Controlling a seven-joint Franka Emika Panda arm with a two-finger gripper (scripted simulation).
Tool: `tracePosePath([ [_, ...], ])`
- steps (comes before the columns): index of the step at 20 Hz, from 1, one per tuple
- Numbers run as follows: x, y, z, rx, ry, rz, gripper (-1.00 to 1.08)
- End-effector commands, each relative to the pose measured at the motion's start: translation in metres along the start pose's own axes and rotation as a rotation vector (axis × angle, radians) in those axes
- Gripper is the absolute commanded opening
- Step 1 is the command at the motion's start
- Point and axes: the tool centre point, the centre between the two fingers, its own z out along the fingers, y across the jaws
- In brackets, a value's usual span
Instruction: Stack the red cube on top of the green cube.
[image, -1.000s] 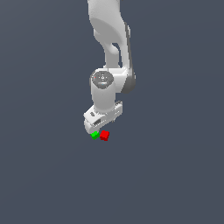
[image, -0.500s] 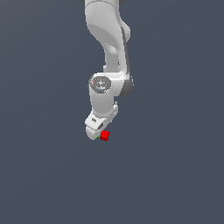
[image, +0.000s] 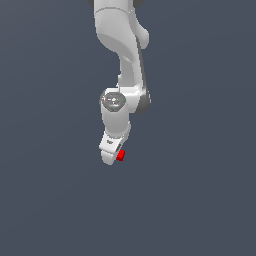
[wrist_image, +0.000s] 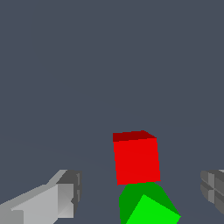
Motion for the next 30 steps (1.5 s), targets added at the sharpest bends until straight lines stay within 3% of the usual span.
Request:
tracePosePath([
  [1, 0.000, 0.001, 0.002, 0.000, 0.001, -0.039, 1.00],
  [14, 0.001, 0.003, 0.009, 0.000, 0.003, -0.090, 1.00],
  [28, 0.001, 0.003, 0.056, 0.000, 0.002, -0.095, 1.00],
  [29, 0.001, 0.003, 0.056, 0.000, 0.002, -0.095, -1.00],
  [30, 0.001, 0.003, 0.056, 0.000, 0.002, -0.095, -1.00],
])
